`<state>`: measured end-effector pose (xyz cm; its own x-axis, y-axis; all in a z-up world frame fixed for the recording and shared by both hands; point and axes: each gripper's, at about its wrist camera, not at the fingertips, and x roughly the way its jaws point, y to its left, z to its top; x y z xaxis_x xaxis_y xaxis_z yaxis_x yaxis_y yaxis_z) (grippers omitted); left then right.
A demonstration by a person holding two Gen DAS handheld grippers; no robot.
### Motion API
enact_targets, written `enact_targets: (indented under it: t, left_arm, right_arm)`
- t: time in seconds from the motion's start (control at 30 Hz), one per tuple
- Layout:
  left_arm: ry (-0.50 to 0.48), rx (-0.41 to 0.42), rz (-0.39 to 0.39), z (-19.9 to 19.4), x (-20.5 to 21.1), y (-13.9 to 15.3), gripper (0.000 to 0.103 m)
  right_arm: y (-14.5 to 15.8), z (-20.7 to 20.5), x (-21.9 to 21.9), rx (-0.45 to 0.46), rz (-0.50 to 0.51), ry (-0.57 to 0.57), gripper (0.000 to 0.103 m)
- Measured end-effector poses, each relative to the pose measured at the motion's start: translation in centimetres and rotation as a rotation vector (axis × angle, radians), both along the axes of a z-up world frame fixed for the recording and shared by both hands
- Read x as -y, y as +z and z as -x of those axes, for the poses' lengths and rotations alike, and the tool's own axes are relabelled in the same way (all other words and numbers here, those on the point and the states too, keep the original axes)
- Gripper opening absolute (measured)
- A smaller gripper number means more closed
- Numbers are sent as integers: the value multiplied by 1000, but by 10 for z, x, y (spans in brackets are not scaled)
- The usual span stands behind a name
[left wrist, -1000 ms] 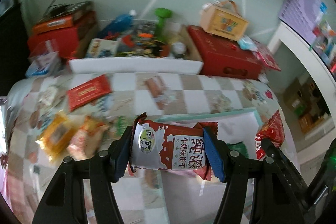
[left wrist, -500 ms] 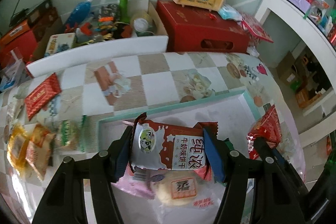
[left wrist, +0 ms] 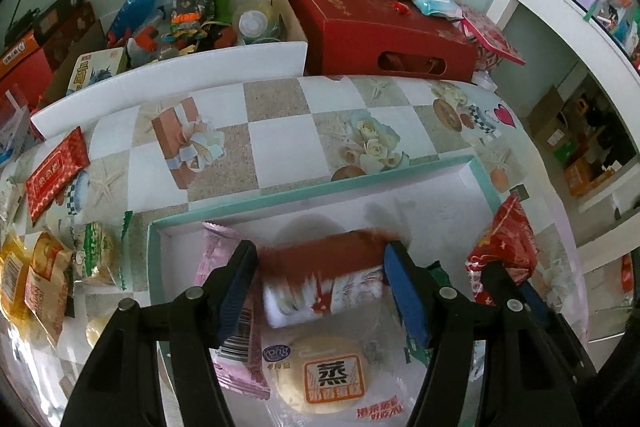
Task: Organize snacks
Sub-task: 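Open both grippers to drop the packs into the tray, then withdraw both grippers from the tray toward the remaining snacks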
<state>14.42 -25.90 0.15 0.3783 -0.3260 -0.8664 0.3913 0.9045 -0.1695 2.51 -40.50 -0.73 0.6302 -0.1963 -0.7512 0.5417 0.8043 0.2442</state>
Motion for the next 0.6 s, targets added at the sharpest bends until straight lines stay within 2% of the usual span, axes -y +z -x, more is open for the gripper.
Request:
enact_targets:
  t: [0.33, 0.37, 0.43, 0.47, 0.6]
  left_arm:
    - [7, 18, 17, 5, -9, 15, 68]
    - [11, 20, 18, 6, -12, 17, 69]
    - [22, 23, 14, 6, -15, 19, 78]
    - [30, 28, 10, 6, -17, 20, 80]
    - [67, 50, -15, 6, -29, 22, 82]
  right_arm:
    - [2, -1, -3, -16, 15, 15, 37]
    - [3, -1, -4, -23, 24, 15, 40]
    - [4, -2, -6, -41, 45, 13, 65]
    - [4, -2, -6, -45, 51, 9, 69]
    - [6, -3, -8, -45, 58, 10, 69]
